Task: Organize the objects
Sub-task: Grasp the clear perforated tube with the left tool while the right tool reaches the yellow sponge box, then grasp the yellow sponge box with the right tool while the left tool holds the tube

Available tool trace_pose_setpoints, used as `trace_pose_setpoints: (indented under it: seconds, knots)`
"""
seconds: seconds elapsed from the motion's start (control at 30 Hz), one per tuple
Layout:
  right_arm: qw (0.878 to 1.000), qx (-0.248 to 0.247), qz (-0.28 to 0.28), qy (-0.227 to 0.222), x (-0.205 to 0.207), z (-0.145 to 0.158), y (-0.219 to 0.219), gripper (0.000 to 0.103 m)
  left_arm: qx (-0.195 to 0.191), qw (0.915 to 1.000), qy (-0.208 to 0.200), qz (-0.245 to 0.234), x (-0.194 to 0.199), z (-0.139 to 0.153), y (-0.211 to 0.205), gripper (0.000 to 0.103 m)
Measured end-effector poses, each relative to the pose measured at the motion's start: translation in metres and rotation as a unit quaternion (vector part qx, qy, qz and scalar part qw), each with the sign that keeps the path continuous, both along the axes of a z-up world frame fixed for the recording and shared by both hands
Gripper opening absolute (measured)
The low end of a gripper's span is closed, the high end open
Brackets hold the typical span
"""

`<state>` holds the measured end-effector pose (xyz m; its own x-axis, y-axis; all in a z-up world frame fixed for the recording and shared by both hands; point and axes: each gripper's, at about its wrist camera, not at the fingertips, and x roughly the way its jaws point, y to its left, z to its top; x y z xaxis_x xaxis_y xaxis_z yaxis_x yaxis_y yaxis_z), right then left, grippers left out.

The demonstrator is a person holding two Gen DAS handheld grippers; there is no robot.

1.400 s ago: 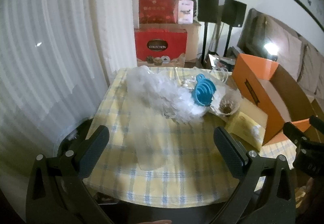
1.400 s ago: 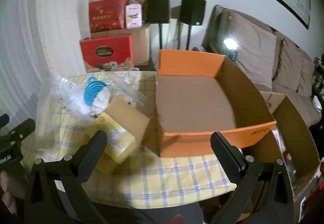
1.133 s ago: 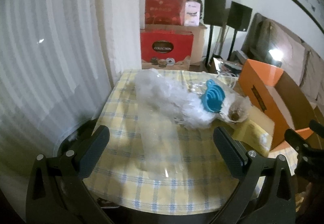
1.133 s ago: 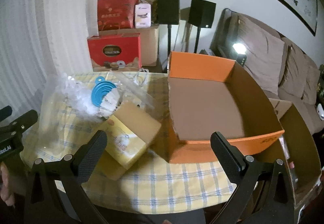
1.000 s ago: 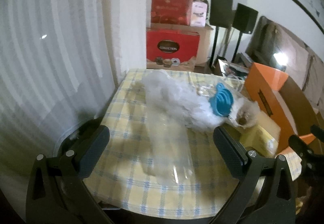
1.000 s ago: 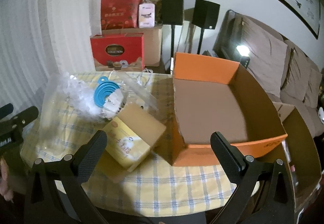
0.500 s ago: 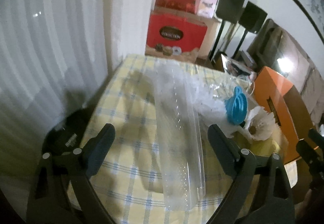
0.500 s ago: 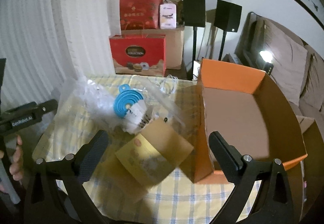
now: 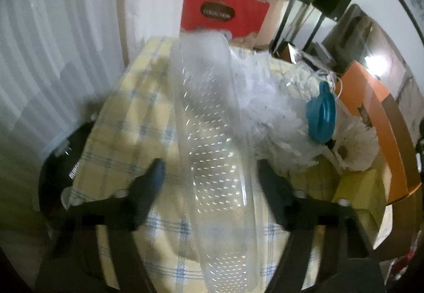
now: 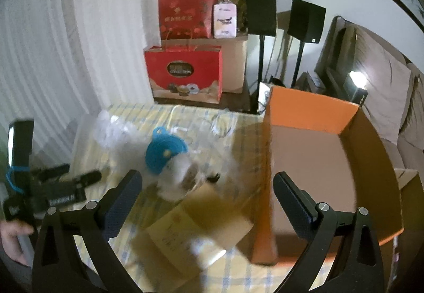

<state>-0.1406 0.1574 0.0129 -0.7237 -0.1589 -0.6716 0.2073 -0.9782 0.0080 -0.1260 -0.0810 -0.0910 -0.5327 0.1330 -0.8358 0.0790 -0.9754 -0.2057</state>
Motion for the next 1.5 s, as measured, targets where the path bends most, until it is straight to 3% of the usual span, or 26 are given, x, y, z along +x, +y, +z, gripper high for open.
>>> trace_pose_setpoints:
  seconds: [0.03, 0.27, 0.67, 1.0, 1.17, 1.5]
  knots:
    - [1.0, 0.0, 0.002, -0.001, -0.005, 0.003, 0.003, 0.1, 0.005, 1.0, -0.005, -0.002, -0.001, -0.003, -0.001, 0.054]
    - [0.999, -0.018, 0.007, -0.03, -0.027, 0.004, 0.016, 0.096, -0.002, 1.0, 0.005, 0.005, 0.007, 0.001, -0.005, 0.051]
    - [0.993, -0.069, 0.008, -0.098, 0.023, -0.03, 0.012, 0.096, 0.007, 0.9994, 0.029, 0.018, 0.027, 0.02, -0.012, 0.051]
    - [0.977, -0.124, -0.063, -0.163, 0.038, -0.062, 0.015, 0.096, 0.009, 0.9986, 0.046, 0.025, 0.046, 0.034, -0.014, 0.051]
    - [0.969, -0.157, -0.1, -0.165, 0.027, -0.067, 0.017, 0.097, 0.011, 0.9986, 0.048, 0.017, 0.051, 0.036, -0.012, 0.051]
    - [0.972, -0.133, -0.11, -0.158, 0.017, -0.079, 0.004, 0.097, 0.016, 0.9986, 0.05, 0.004, 0.056, 0.039, -0.005, 0.051]
